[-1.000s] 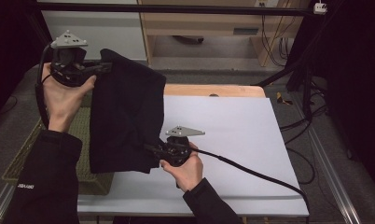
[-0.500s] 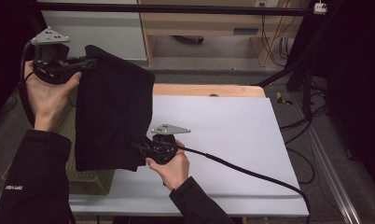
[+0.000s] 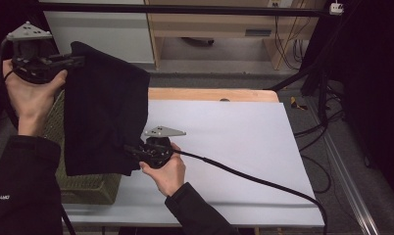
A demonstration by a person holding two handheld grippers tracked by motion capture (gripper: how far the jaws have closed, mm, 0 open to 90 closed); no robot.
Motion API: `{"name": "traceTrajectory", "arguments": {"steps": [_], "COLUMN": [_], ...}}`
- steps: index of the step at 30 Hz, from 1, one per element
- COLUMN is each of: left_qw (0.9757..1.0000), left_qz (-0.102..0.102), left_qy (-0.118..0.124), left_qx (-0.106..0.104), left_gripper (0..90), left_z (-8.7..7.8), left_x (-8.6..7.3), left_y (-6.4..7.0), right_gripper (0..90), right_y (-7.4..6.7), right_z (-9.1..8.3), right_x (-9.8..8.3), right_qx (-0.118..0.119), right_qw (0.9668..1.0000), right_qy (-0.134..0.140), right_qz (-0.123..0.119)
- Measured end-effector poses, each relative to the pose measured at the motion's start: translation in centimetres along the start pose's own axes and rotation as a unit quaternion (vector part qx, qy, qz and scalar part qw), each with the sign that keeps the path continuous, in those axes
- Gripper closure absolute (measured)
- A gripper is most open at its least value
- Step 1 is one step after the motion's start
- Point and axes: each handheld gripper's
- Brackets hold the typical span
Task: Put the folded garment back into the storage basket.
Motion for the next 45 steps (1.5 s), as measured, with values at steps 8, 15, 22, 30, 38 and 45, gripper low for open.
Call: {"name": "traceTrajectory", "arguments": {"steps": [8, 15, 22, 30, 38, 45], "left_qw": [0.9999, 0.9997, 0.9992, 0.9988, 0.9974, 0.9865], "left_qz": [-0.007, -0.010, -0.016, -0.018, -0.024, -0.107], "left_qy": [-0.003, -0.006, -0.011, -0.022, -0.045, -0.067], "left_qx": [0.011, 0.024, 0.034, 0.040, 0.051, 0.104], "left_gripper": [81.1, 81.1, 81.1, 81.1, 81.1, 56.4], "left_z": [-0.6, -1.2, -1.6, -1.4, -0.4, 5.1], "left_x": [-0.5, -0.9, -1.4, -2.2, -3.5, -8.6], "left_y": [-1.8, -3.0, -4.3, -5.7, -7.6, -11.0], "right_gripper": [72.9, 72.9, 72.9, 72.8, 72.3, 40.1], "right_y": [-1.0, -1.8, -2.8, -3.8, -4.6, -5.4], "right_z": [1.6, 3.4, 5.1, 6.8, 8.8, 10.8], "right_x": [0.4, 0.3, 0.4, 0.2, -0.3, -1.1], "right_qx": [0.007, 0.013, 0.016, 0.011, -0.003, -0.024], "right_qw": [1.0000, 0.9999, 0.9998, 0.9998, 0.9997, 0.9969], "right_qy": [0.002, 0.002, -0.001, -0.007, -0.013, -0.046], "right_qz": [-0.005, -0.005, -0.008, -0.014, -0.019, -0.058]}}
Point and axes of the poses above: each handheld gripper's, and its own axes: z roughly forward along the jaws, x roughly out of its top, y roughly to its right, and after that the axes turned 2 degrees about z, right-handed
